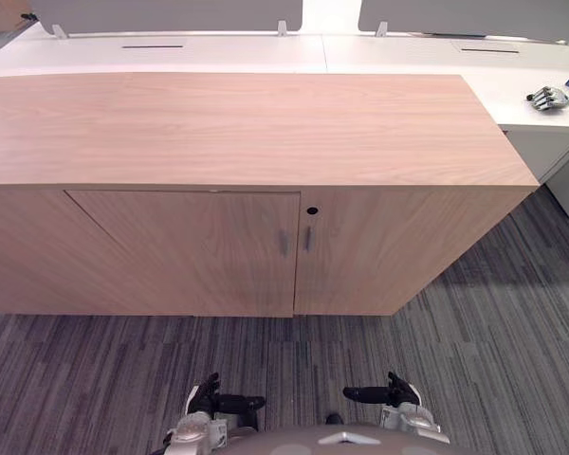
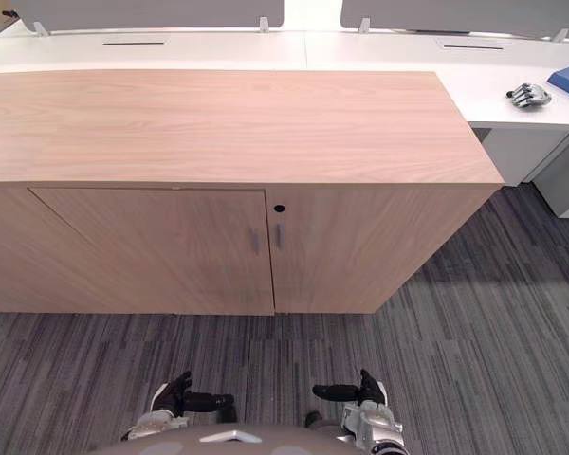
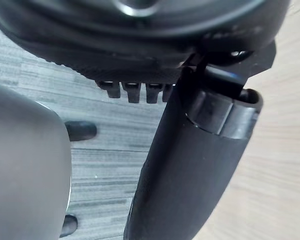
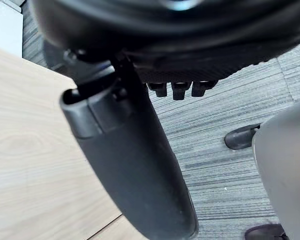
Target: Walk over to the cabinet, pick up the folder, carry it to the office cabinet, place the folder inside the office cabinet, then close the office cabinet door
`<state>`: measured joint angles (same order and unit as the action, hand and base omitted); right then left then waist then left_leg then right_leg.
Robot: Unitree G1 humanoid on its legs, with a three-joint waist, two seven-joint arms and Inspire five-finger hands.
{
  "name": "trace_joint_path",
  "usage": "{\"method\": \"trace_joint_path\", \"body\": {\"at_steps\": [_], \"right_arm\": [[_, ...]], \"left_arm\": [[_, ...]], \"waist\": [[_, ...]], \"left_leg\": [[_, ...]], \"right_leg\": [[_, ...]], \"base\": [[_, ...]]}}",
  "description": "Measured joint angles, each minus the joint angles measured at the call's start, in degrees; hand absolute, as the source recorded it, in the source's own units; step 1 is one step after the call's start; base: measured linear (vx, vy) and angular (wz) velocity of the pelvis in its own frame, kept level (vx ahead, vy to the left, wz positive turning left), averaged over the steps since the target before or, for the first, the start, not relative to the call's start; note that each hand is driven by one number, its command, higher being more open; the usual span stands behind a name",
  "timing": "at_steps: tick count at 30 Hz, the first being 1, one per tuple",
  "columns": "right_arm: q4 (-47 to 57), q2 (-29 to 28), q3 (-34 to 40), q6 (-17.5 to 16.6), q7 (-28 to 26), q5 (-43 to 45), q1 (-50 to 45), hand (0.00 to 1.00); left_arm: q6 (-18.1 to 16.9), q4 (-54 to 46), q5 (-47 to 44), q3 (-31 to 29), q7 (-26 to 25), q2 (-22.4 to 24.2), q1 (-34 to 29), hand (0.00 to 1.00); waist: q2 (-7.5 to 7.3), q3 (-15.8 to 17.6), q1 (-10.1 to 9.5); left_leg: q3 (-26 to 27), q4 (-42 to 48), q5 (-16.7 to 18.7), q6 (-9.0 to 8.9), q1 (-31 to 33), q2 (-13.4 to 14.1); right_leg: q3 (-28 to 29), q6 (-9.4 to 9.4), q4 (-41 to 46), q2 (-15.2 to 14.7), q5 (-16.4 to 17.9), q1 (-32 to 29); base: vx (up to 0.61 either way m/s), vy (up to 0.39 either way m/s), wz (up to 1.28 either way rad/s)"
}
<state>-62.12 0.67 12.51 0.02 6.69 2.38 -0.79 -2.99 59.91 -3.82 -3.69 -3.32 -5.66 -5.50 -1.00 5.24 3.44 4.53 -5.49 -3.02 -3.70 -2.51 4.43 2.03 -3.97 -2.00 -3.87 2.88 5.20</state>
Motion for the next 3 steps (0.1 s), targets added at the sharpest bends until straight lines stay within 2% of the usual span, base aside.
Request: {"method": "trace_joint_path", "body": {"at_steps": [3], "right_arm": [[0.0,0.0,0.0,0.0,-0.2,0.0,0.1,1.0]], "left_arm": [[0.1,0.1,0.0,0.0,0.0,0.0,0.1,1.0]], "waist": [[-0.05,0.0,-0.04]], "left_leg": [[0.1,0.0,0.2,0.19,0.0,-0.3]], "right_leg": [[0.0,-0.17,0.0,-0.2,0.1,0.0]], "base": [[0.0,0.0,0.0]]}}
